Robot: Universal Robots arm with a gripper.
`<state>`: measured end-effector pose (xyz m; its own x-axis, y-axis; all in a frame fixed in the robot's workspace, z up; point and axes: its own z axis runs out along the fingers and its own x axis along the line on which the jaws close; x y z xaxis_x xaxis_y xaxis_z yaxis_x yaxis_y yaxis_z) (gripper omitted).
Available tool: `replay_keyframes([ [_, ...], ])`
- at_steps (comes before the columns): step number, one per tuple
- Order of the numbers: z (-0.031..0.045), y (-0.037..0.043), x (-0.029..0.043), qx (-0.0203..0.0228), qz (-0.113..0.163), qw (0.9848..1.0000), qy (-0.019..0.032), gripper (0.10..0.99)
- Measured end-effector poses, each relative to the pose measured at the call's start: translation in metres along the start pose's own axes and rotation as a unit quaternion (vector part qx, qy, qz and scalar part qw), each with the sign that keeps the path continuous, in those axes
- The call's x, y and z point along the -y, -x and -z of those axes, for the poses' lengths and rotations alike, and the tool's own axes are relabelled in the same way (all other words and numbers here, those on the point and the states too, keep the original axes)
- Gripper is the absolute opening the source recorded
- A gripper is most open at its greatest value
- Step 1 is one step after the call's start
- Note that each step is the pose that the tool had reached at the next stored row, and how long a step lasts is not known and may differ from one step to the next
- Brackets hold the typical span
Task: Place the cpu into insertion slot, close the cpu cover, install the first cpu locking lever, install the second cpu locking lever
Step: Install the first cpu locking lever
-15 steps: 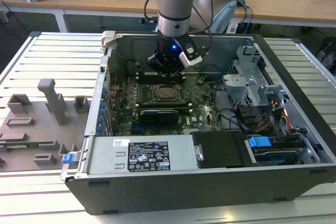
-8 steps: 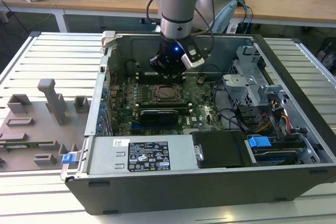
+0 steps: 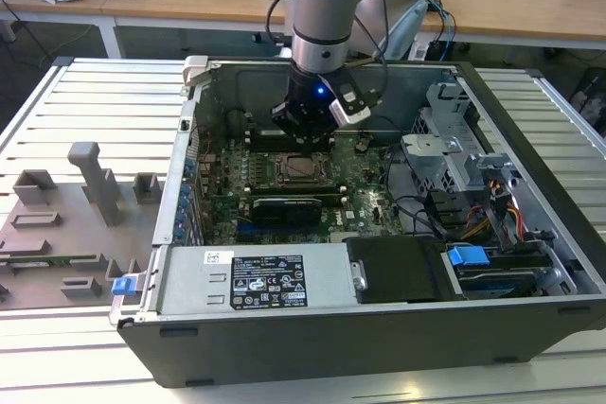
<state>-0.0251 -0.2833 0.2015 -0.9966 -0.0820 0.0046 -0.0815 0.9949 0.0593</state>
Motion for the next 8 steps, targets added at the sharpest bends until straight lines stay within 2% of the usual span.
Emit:
replay_keyframes([
  [2,-0.0002,0.0010,-0.0004,0.0001,0.000,1.0000,-0.0010,0.106],
  [6,0.0063,0.0010,-0.0007,-0.0008,0.000,0.9999,-0.0143,0.106],
  [8,0.0069,0.0004,0.0043,-0.0009,0.000,0.9999,-0.0152,0.106],
])
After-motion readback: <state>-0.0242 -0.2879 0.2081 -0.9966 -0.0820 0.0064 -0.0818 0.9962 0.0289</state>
